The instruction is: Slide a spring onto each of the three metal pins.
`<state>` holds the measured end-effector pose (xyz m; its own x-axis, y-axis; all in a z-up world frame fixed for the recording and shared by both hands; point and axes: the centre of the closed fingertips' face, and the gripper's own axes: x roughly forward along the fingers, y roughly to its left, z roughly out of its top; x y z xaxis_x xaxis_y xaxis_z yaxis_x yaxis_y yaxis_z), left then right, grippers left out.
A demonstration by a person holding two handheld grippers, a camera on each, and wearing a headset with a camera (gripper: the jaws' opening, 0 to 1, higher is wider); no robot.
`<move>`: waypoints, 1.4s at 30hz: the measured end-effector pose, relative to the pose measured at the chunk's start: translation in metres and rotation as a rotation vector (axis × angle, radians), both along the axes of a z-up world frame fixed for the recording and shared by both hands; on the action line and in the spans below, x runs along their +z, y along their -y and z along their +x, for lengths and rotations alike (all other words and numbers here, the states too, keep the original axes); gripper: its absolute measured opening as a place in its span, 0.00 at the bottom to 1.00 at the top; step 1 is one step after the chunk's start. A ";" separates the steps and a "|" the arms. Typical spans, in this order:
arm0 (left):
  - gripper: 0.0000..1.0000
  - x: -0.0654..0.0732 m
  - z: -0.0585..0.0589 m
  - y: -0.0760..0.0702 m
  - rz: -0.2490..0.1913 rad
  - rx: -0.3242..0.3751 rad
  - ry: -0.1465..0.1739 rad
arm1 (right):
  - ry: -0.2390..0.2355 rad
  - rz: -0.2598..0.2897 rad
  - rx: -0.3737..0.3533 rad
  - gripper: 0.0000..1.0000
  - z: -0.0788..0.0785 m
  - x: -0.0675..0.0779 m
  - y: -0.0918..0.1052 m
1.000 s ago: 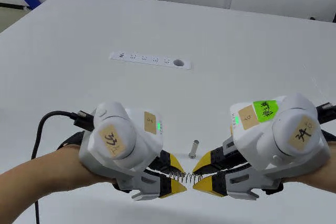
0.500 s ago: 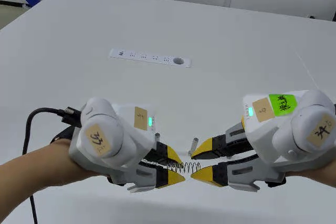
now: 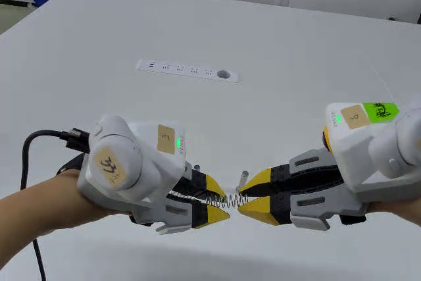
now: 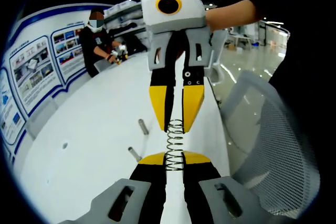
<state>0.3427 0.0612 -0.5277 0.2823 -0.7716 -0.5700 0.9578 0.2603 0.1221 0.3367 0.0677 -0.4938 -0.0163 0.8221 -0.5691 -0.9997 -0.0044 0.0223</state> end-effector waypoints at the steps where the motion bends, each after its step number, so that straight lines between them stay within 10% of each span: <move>1: 0.10 -0.001 0.000 0.000 0.003 0.002 -0.001 | -0.001 0.029 -0.004 0.11 0.000 0.005 -0.003; 12: 0.10 0.007 0.015 -0.003 -0.057 0.071 0.008 | 0.024 0.141 -0.042 0.11 0.010 0.024 -0.016; 16: 0.10 0.018 0.022 -0.003 -0.137 0.117 -0.001 | -0.056 0.262 -0.120 0.11 0.017 0.041 -0.025; 38: 0.11 0.023 0.029 -0.001 -0.147 0.156 0.013 | 0.014 0.232 -0.146 0.10 0.020 0.045 -0.031; 42: 0.29 0.026 0.031 -0.002 -0.196 0.182 -0.009 | 0.023 0.236 -0.180 0.10 0.029 0.049 -0.026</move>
<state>0.3740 0.0632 -0.5012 0.4219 -0.8048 -0.4175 0.8940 0.4458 0.0440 0.3657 0.0935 -0.4451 0.1523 0.9201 -0.3607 -0.9852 0.1705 0.0190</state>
